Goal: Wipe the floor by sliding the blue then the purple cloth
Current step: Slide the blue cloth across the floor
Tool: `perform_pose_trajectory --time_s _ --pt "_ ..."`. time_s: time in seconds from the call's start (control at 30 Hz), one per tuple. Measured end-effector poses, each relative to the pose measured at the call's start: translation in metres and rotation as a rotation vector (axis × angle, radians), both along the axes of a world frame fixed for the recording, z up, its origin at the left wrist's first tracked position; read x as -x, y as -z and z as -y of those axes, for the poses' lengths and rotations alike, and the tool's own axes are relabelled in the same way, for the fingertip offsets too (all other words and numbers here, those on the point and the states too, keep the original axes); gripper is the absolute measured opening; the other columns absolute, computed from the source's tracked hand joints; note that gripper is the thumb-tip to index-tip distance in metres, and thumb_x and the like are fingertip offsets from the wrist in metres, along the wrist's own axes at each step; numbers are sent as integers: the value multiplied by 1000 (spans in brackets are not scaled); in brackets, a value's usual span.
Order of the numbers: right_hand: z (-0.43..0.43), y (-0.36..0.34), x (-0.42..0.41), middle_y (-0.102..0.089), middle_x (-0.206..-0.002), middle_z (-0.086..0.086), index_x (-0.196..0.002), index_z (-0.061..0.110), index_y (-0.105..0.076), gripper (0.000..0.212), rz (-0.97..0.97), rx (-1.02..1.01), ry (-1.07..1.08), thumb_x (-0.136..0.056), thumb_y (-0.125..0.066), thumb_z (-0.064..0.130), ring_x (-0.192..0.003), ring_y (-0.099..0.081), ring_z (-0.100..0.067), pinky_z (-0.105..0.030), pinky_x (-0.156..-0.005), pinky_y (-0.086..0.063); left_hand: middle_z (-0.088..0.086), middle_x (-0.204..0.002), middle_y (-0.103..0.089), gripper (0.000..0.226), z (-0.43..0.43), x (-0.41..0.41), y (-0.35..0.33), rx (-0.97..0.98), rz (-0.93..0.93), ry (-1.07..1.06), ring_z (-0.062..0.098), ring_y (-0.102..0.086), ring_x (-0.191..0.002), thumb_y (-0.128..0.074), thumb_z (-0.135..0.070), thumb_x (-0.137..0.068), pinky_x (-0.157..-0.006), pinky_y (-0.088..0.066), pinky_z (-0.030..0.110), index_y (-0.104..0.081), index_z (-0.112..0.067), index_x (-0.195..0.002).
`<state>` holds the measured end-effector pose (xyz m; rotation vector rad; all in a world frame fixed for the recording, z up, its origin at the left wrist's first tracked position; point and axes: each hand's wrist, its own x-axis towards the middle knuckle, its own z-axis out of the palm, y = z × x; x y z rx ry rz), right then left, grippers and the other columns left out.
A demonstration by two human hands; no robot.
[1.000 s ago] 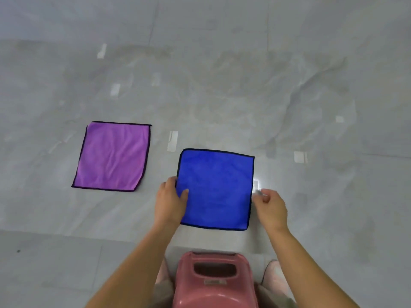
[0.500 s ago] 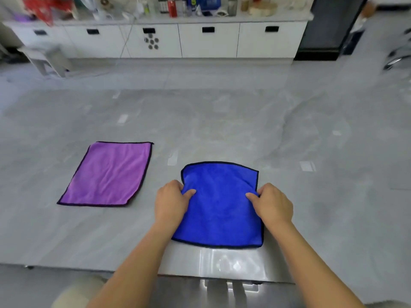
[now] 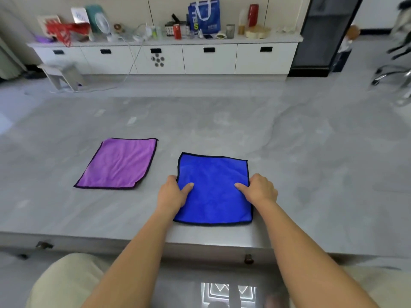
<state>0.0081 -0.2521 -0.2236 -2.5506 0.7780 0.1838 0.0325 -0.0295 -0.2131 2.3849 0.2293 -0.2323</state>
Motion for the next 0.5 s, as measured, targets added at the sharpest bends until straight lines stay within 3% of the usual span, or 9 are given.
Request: perform_pose_trajectory --time_s 0.13,0.23,0.33,0.5 --pt "3 0 17 -66 -90 -9 -74 15 -51 40 48 -50 -45 -88 -47 52 -84 -61 -31 -38 -74 -48 4 -78 -57 32 -5 11 3 24 37 -71 30 -59 -77 -50 -42 -91 -66 -42 35 -50 -10 -87" --pt "5 3 31 -56 -74 -4 -71 14 -43 35 196 -47 -146 -93 -45 41 -65 -50 -23 -33 -56 -40 -2 -61 -48 36 -8 19 6 -73 72 -65 21 -47 -57 -50 -44 -91 -51 -34 32 -43 -15 -71" --pt "17 -8 22 -49 -63 0 -76 12 -42 32 287 -206 -107 -95 -43 36 -55 -44 -19 -30 -45 -31 1 -66 -54 31 5 8 -2 -111 146 -42 25 -53 -63 -51 -41 -91 -54 -36 33 -48 -12 -79" --pt "70 -15 9 -49 -63 0 -82 6 -45 29 357 -315 107 -97 -42 31 -58 -46 -19 -27 -49 -36 1 -74 -59 27 75 -5 -6 56 205 20 26 -56 -71 -47 -35 -94 -63 -40 33 -54 -9 -91"
